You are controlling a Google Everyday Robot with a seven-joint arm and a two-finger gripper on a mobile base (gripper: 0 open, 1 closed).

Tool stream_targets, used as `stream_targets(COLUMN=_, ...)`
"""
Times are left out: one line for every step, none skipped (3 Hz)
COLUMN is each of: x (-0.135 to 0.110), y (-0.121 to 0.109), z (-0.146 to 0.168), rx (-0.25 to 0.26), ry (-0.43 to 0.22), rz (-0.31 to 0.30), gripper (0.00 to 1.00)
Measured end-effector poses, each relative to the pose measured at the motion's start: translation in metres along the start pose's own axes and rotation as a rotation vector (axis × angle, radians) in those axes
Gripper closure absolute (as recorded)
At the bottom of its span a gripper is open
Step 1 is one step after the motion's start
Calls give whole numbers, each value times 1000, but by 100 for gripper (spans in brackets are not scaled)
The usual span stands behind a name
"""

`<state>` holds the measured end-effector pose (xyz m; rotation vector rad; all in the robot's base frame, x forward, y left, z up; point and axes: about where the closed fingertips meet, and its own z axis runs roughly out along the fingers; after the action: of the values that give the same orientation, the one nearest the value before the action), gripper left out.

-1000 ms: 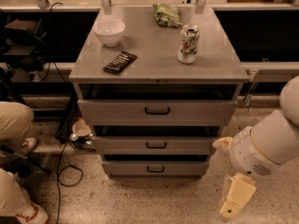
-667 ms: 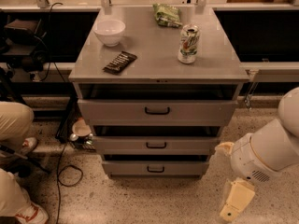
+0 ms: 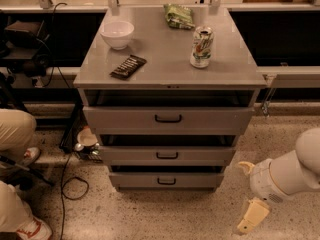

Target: Open middle drawer

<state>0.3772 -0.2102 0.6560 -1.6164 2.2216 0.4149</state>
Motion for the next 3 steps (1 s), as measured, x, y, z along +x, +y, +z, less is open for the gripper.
stream_targets(x=25, y=-28, z=53, rx=-12, ry=-81, rz=-3, gripper=0)
stream_targets(x=22, y=-27, z=48, rx=-6, ry=-75, rz=-4, gripper=0)
stream_targets(x=27, y=-47, z=76, rx=30, ry=-74, rz=-111, gripper=0)
